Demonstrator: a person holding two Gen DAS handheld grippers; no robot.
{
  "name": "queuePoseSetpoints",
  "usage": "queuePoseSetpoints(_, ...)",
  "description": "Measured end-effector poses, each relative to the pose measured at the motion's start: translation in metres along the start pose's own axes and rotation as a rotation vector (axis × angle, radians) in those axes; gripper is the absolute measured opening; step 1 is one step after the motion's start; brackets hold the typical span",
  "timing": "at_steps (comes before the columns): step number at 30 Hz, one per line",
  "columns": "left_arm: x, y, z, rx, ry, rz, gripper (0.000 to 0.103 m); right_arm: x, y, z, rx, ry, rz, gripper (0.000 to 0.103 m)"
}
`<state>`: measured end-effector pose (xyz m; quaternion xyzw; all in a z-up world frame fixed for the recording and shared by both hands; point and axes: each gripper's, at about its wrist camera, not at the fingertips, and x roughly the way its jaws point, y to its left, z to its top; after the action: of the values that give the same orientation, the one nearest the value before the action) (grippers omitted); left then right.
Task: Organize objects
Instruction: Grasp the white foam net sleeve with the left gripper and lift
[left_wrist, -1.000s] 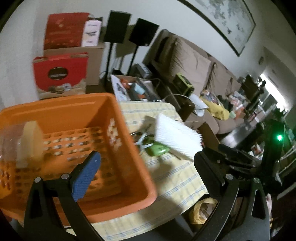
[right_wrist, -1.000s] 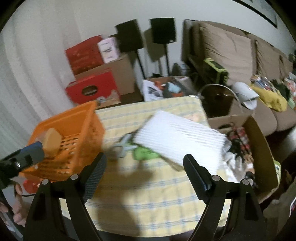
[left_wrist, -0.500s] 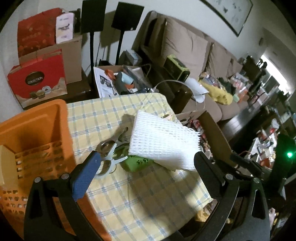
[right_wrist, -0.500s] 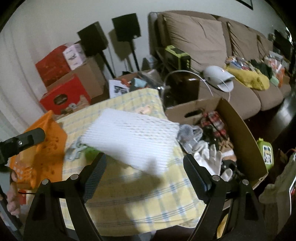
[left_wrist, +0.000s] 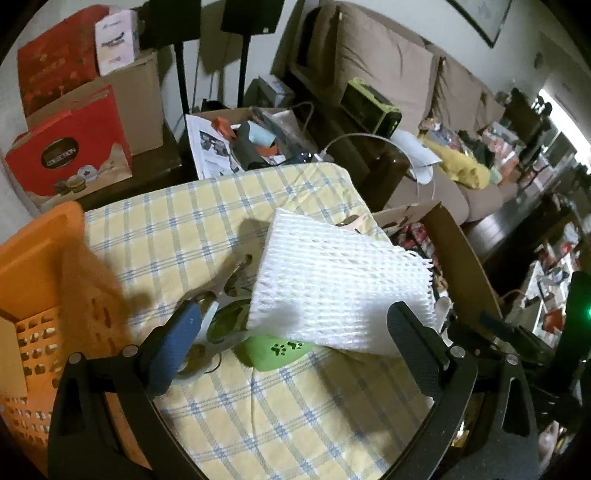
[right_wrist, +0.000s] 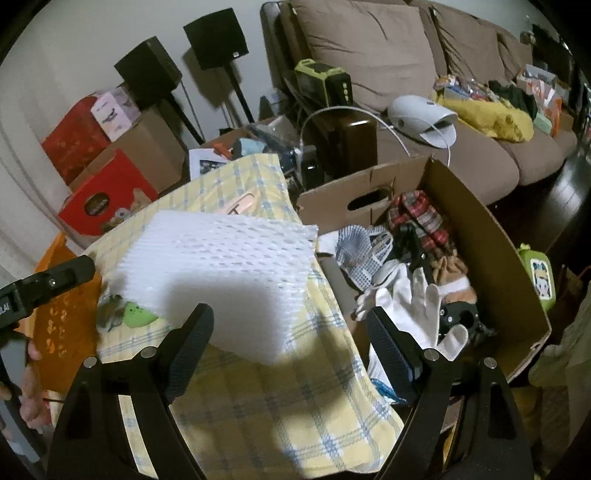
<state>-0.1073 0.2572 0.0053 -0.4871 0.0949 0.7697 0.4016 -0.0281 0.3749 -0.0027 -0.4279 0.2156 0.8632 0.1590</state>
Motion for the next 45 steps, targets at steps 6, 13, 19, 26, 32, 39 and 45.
queuePoseSetpoints(6,0.021,-0.001,0.002,0.005,0.040,0.017,0.101,0.015,-0.003,0.000,0.025,0.017,0.032,0.085)
queuePoseSetpoints(13,0.041,0.001,0.000,-0.005,0.087,0.023,0.101,0.031,-0.001,0.001,0.024,0.044,0.043,0.075)
queuePoseSetpoints(19,0.052,0.005,-0.004,-0.033,0.123,0.019,0.070,0.041,0.001,-0.001,0.028,0.085,0.071,0.037)
queuePoseSetpoints(26,0.044,0.003,-0.005,-0.031,0.095,0.020,0.046,0.038,0.005,-0.001,0.016,0.069,0.061,0.020)
queuePoseSetpoints(32,0.031,0.004,-0.002,-0.041,0.069,0.000,0.027,0.024,0.006,0.001,0.015,0.036,0.067,0.011)
queuePoseSetpoints(39,0.012,0.002,0.000,-0.054,0.026,-0.051,0.015,0.007,0.017,0.004,-0.006,0.006,0.099,0.009)
queuePoseSetpoints(45,-0.012,0.001,0.002,-0.044,-0.009,-0.065,0.015,0.008,0.009,0.000,0.041,0.009,0.086,0.018)
